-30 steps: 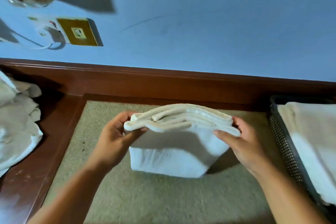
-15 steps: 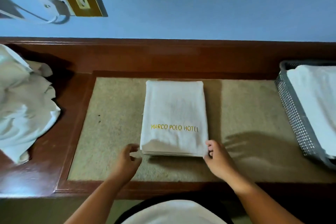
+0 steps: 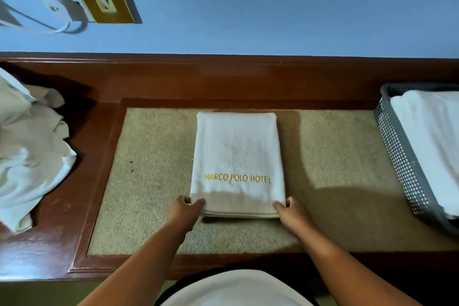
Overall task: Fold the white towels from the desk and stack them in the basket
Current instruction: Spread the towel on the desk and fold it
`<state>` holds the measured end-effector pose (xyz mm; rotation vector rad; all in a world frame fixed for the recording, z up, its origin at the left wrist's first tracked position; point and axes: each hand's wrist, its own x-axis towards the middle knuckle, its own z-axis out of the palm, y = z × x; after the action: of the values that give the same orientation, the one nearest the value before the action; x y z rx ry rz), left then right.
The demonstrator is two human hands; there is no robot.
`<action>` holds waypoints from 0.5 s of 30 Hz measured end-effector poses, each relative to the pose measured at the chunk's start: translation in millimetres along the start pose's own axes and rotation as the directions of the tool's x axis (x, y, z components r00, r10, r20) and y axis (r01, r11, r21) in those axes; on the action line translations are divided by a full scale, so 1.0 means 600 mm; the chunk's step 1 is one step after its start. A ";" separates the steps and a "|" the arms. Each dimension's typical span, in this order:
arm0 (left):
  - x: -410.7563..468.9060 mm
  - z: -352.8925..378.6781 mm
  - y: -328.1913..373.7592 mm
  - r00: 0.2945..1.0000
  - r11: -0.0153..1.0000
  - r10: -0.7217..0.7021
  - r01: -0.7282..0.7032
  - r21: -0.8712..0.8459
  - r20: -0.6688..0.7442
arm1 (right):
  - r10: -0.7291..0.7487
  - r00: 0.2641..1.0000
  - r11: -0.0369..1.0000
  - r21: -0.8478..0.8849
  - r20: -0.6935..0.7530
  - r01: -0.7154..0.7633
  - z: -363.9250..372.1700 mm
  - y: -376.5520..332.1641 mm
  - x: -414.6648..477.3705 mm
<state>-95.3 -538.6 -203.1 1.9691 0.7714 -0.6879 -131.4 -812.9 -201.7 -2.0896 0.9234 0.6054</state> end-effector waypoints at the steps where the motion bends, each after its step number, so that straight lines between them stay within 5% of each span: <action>1: 0.004 0.001 0.001 1.000 1.000 0.010 -0.009 0.026 -0.011 | 0.000 1.000 1.000 0.024 -0.010 0.000 0.000 0.003 0.002; 5: 0.014 0.003 -0.003 0.994 0.994 0.046 -0.035 0.105 -0.100 | -0.001 1.000 0.987 0.163 0.006 0.000 -0.003 0.007 0.004; 10: 0.010 0.007 0.001 0.998 0.996 0.025 -0.019 -0.084 0.065 | 0.052 0.991 0.984 0.161 0.125 -0.072 -0.009 -0.003 0.009; 15: 0.006 -0.021 -0.004 0.987 0.978 0.064 -0.033 -0.208 0.144 | 0.008 0.997 0.993 0.114 0.076 -0.017 -0.013 -0.015 -0.001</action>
<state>-92.7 -525.5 -201.1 1.7226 0.6726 -0.6907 -123.8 -814.7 -192.4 -1.9469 0.9077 0.6191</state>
